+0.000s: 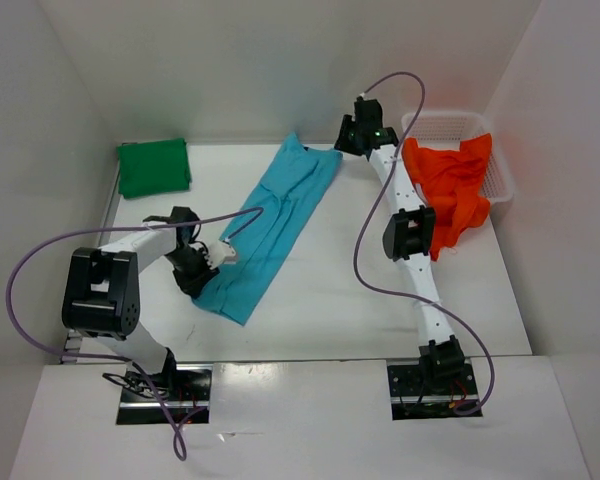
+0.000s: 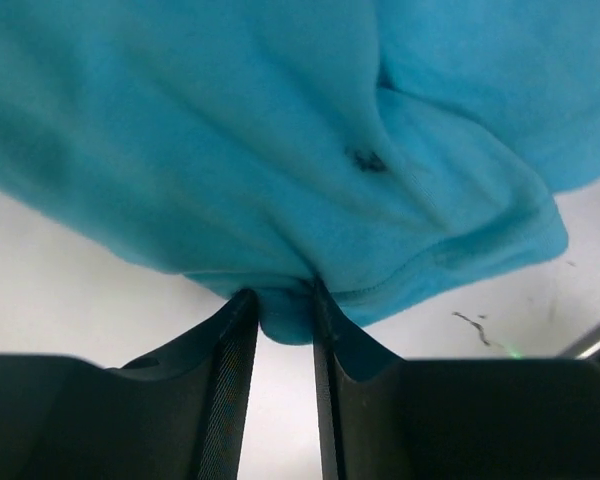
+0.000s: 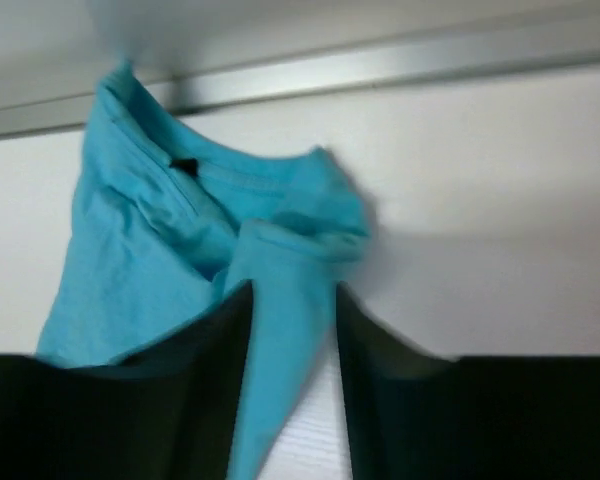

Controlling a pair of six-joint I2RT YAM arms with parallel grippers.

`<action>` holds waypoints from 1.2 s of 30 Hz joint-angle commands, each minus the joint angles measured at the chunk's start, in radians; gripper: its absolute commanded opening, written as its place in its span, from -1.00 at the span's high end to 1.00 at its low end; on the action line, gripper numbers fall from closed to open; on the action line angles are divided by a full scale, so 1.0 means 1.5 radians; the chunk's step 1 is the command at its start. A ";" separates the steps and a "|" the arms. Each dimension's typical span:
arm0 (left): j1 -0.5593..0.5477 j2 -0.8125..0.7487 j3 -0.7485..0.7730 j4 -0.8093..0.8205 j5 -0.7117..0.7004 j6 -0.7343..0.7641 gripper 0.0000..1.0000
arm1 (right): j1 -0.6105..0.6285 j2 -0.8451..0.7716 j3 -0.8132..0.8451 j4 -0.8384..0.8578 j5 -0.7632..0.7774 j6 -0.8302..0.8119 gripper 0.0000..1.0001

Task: Fold and stack the t-shirts
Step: Rotate the tshirt 90 degrees

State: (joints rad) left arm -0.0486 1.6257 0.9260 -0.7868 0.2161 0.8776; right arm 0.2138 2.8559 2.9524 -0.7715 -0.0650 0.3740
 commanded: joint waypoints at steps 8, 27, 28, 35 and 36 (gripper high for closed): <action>-0.013 -0.070 0.025 -0.143 0.046 -0.008 0.05 | -0.018 -0.145 -0.002 -0.106 0.128 -0.022 -1.00; 0.204 -0.183 0.010 -0.004 0.101 -0.202 -0.52 | 0.533 -0.864 -1.128 0.079 0.208 0.420 -1.00; 0.204 -0.183 0.011 0.002 0.094 -0.209 -0.52 | 0.579 -0.847 -1.122 0.079 0.208 0.439 -1.00; 0.210 -0.215 0.011 0.059 0.068 -0.270 -0.57 | 0.629 -0.665 -1.019 0.088 0.161 0.407 -1.00; 0.210 -0.216 0.003 0.068 0.060 -0.270 -0.57 | 0.635 -0.631 -1.009 0.095 0.152 0.401 -1.00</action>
State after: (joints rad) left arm 0.2607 1.3411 0.9184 -0.7383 0.3069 0.5205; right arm 1.1774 1.8610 1.3571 -0.6777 0.1783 0.9710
